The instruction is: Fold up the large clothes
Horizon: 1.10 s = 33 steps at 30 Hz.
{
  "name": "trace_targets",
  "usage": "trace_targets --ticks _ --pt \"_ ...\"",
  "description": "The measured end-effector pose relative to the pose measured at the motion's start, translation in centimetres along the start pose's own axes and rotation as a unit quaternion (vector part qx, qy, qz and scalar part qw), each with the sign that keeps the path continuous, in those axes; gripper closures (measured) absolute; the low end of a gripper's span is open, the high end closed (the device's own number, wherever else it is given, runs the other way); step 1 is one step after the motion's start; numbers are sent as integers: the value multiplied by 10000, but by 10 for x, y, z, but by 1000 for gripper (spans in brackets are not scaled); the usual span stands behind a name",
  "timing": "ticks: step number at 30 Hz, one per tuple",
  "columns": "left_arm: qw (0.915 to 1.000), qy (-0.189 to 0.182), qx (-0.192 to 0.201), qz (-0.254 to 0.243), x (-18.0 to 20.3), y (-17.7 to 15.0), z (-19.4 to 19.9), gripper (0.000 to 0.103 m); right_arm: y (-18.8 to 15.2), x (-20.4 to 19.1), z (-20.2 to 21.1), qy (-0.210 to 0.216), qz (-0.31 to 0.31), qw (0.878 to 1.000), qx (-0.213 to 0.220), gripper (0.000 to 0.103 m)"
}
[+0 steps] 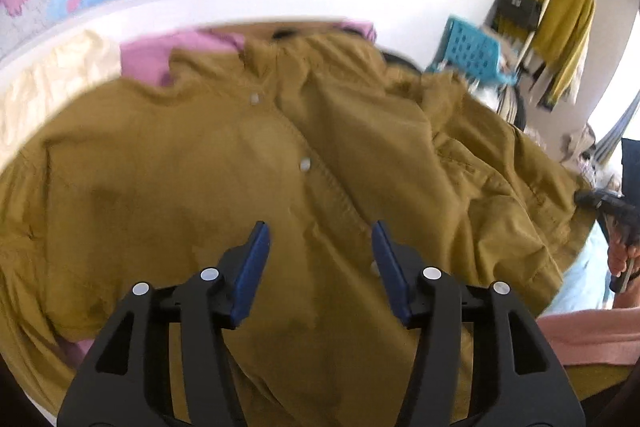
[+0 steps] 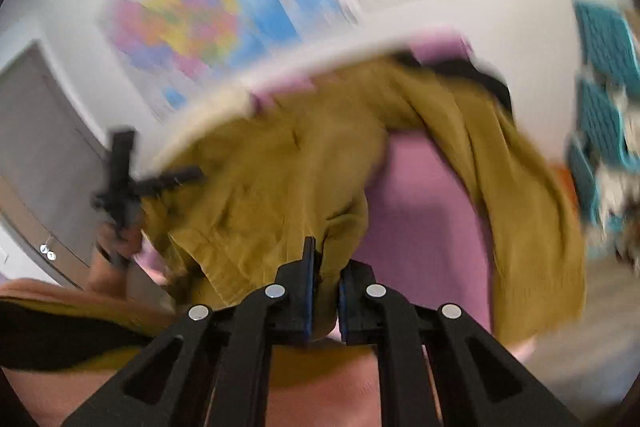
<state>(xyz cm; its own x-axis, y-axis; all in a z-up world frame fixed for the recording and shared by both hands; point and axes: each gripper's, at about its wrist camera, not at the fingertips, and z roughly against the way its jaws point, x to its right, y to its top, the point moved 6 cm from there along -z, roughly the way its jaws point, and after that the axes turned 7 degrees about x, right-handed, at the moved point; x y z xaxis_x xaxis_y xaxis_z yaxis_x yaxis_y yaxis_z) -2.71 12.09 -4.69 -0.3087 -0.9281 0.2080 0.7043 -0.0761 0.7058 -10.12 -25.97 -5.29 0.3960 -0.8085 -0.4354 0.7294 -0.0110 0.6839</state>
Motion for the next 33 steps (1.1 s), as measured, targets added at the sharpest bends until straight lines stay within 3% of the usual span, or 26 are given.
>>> trace_targets --ticks 3,4,5,6,9,10,12,17,18,19,20,22,24,26,27,28,29,30,31,33 --pt "9989 324 -313 -152 -7 -20 -15 38 -40 39 -34 -1121 23 9890 -966 89" --pt "9979 459 -422 -174 -14 -30 -17 38 -47 50 -38 -1353 -1 9842 -1138 77" --pt "9972 548 -474 -165 -21 -36 -17 38 -47 58 -36 -1423 -105 9836 -1106 72" --pt "9968 624 -478 -140 -28 -43 -13 37 -40 58 -30 -1295 -158 9878 -850 69" --pt "9958 837 -367 68 -54 -57 5 24 2 33 -7 -693 166 9972 222 28" --pt "9947 971 -298 153 -64 -58 12 23 14 22 -9 -605 387 9965 433 27" --pt "9921 1195 -192 318 -81 -57 23 21 34 5 -33 -462 596 9959 500 27" --pt "9877 1478 8 516 -100 -49 35 20 59 -3 -128 -580 825 9949 72 30" --pt "9872 1506 13 528 -101 -49 36 20 60 0 -145 -561 775 9954 -78 48" --pt "9869 1524 10 537 -103 -47 36 20 59 7 -157 -586 784 9948 -294 86" --pt "9865 1547 16 530 -104 -46 35 19 60 15 -160 -654 708 9948 -329 98" --pt "9858 1602 27 508 -107 -44 34 18 69 41 -147 -532 68 9985 -138 98" --pt "9845 1696 12 442 -109 -41 32 18 71 69 -122 -737 -246 9969 81 98" --pt "9835 1784 9 305 -115 -33 29 18 63 90 -109 -777 -573 9953 -17 98" --pt "9828 1831 6 223 -118 -27 27 16 60 93 -116 -822 -552 9949 -186 94" --pt "9800 1988 25 82 -123 -15 24 16 53 94 -122 -902 -474 9936 -483 82" --pt "9782 2077 45 7 -126 -6 21 15 51 92 -124 -1025 -346 9911 -781 77" --pt "9762 2167 72 -79 -129 5 19 15 57 84 -120 -1080 -203 9912 -741 75" --pt "9740 2251 138 -199 -132 22 16 15 69 76 -114 -1007 -75 9932 -583 62" --pt "9713 2326 268 -412 -135 51 9 14 111 50 -91 -759 266 9967 58 56"
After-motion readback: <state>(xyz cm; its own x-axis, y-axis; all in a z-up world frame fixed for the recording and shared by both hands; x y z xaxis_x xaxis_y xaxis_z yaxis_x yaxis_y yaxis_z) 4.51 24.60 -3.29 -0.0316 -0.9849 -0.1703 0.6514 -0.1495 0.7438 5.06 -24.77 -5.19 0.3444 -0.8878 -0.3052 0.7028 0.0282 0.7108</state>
